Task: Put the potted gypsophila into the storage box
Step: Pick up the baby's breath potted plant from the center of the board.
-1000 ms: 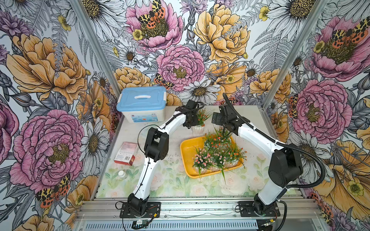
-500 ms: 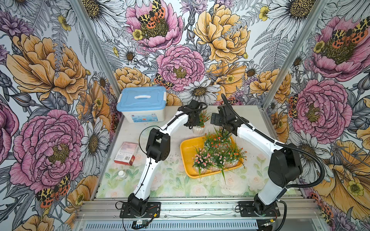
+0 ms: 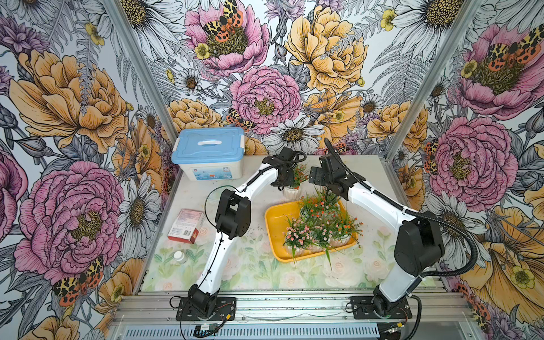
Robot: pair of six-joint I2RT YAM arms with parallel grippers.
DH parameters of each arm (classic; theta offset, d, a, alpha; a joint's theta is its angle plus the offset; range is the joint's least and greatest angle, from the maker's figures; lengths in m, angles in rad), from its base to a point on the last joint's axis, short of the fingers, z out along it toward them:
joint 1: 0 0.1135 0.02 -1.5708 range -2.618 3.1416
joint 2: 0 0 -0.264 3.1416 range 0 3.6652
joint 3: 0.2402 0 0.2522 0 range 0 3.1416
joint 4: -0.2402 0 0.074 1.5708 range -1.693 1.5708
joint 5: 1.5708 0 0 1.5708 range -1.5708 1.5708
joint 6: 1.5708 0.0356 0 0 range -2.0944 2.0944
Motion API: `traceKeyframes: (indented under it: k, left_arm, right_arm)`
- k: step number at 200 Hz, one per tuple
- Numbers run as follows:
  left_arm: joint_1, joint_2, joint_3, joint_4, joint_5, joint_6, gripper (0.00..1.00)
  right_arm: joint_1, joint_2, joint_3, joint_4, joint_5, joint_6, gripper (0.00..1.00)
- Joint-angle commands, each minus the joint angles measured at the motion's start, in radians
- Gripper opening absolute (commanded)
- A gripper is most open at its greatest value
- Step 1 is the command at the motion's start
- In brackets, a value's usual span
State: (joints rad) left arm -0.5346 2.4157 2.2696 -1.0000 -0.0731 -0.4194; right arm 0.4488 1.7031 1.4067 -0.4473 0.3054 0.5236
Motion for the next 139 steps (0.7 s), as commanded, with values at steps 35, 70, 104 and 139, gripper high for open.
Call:
traceKeyframes:
  k: [35, 70, 104, 139]
  left_arm:
    - [0.067, -0.225, -0.093, -0.032, 0.019, -0.018, 0.0]
    - [0.075, -0.348, -0.201, -0.022, 0.038, -0.019, 0.0]
    - [0.074, -0.502, -0.409, 0.05, 0.078, -0.058, 0.0]
    - [0.044, -0.668, -0.605, 0.094, 0.095, -0.087, 0.0]
  right_arm:
    - [0.01, -0.168, -0.048, -0.006, 0.006, -0.11, 0.98]
    - [0.005, -0.271, -0.1, -0.007, 0.04, -0.104, 0.99]
    - [-0.01, -0.371, -0.17, -0.006, 0.073, -0.075, 0.99]
    - [-0.041, -0.496, -0.265, -0.007, 0.083, -0.024, 0.99]
